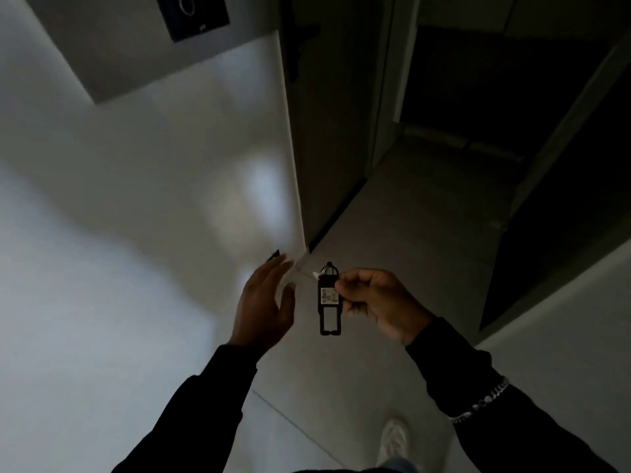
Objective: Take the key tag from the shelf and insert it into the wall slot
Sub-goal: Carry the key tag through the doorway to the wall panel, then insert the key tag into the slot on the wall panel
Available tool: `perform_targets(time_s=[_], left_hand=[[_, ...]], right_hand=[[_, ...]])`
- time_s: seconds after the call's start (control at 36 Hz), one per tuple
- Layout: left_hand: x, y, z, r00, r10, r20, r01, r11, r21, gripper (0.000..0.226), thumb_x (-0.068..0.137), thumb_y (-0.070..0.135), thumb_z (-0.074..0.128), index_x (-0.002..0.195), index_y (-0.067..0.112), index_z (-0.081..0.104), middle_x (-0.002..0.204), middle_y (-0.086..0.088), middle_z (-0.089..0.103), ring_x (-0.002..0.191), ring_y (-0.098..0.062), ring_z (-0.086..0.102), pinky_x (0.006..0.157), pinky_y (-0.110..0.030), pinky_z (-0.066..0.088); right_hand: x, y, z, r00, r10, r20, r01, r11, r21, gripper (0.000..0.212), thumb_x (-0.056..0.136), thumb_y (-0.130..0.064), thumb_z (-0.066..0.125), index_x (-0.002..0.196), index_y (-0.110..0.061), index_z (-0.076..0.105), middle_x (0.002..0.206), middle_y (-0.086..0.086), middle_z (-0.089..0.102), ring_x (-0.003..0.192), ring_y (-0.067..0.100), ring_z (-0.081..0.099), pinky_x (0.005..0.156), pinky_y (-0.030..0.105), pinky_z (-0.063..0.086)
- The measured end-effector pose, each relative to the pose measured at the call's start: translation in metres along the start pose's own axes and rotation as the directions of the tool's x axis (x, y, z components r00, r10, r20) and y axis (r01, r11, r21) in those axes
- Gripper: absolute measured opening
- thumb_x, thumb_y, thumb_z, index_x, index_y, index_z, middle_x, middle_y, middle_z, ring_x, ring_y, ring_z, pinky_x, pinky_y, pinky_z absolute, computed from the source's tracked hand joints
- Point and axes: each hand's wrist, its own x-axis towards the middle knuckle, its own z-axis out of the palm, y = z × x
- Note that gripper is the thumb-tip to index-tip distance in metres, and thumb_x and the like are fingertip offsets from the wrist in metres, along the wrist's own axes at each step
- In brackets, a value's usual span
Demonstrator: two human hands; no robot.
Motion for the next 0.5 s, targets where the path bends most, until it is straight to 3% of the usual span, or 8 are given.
perform_targets(time_s=[0.14, 0.17, 0.25, 0.33, 0.42, 0.5], left_hand=[[0.076, 0.023, 0.007, 0.982, -0.087, -0.166, 0.076, 0.995, -0.071, 0.036, 0.089, 0.016, 0.058, 0.123, 0.005, 0.067, 0.127, -0.015, 0.070, 0.110, -0.010, 0.065, 0.099, 0.000, 0.037], [0.091, 0.024, 0.005, 0.971, -0.097, -0.218, 0.082, 0.994, -0.076, 0.035, 0.089, 0.015, 0.058, 0.121, 0.004, 0.068, 0.124, -0.014, 0.072, 0.106, -0.012, 0.068, 0.097, -0.002, 0.040], [0.136, 0.024, 0.000, 0.929, -0.082, -0.361, 0.071, 0.997, -0.044, 0.033, 0.089, 0.016, 0.058, 0.117, 0.004, 0.070, 0.120, -0.013, 0.074, 0.111, -0.021, 0.069, 0.097, -0.026, 0.051], [0.187, 0.015, -0.009, 0.882, -0.070, -0.465, 0.070, 0.997, -0.017, 0.034, 0.090, 0.017, 0.058, 0.120, 0.004, 0.068, 0.124, -0.014, 0.072, 0.116, -0.024, 0.067, 0.100, -0.036, 0.053], [0.238, -0.001, -0.023, 0.840, -0.009, -0.543, 0.044, 0.998, 0.052, 0.041, 0.090, 0.018, 0.058, 0.128, 0.002, 0.063, 0.134, -0.017, 0.065, 0.130, -0.030, 0.058, 0.109, -0.048, 0.049], [0.290, -0.013, -0.050, 0.799, 0.062, -0.598, 0.032, 0.989, 0.144, 0.047, 0.092, 0.018, 0.056, 0.134, -0.002, 0.056, 0.145, -0.020, 0.056, 0.142, -0.034, 0.044, 0.118, -0.058, 0.036]], right_hand=[[0.059, -0.075, -0.038, 0.991, -0.004, 0.136, 0.022, 0.991, -0.133, 0.001, 0.083, -0.007, 0.068, 0.084, -0.007, 0.069, 0.064, 0.006, 0.063, 0.051, 0.010, 0.056, 0.050, 0.020, 0.051], [0.073, -0.090, -0.042, 0.988, -0.010, 0.157, 0.036, 0.986, -0.165, 0.002, 0.083, -0.006, 0.068, 0.082, -0.008, 0.069, 0.062, 0.004, 0.063, 0.050, 0.009, 0.056, 0.049, 0.019, 0.050], [0.118, -0.134, -0.051, 0.969, -0.037, 0.245, 0.106, 0.955, -0.276, 0.010, 0.083, -0.003, 0.067, 0.077, -0.011, 0.069, 0.056, -0.001, 0.063, 0.048, 0.007, 0.056, 0.047, 0.018, 0.049], [0.165, -0.174, -0.050, 0.940, -0.086, 0.329, 0.227, 0.880, -0.418, 0.012, 0.083, 0.000, 0.066, 0.078, -0.011, 0.068, 0.059, 0.001, 0.061, 0.047, 0.005, 0.054, 0.047, 0.015, 0.046], [0.215, -0.208, -0.043, 0.914, -0.179, 0.365, 0.358, 0.779, -0.514, 0.005, 0.082, 0.003, 0.066, 0.084, -0.001, 0.069, 0.062, 0.005, 0.060, 0.046, 0.003, 0.052, 0.045, 0.013, 0.044], [0.261, -0.247, -0.025, 0.868, -0.305, 0.391, 0.491, 0.646, -0.585, 0.015, 0.080, 0.007, 0.067, 0.094, 0.013, 0.065, 0.064, 0.006, 0.060, 0.042, 0.000, 0.051, 0.044, 0.011, 0.043]])
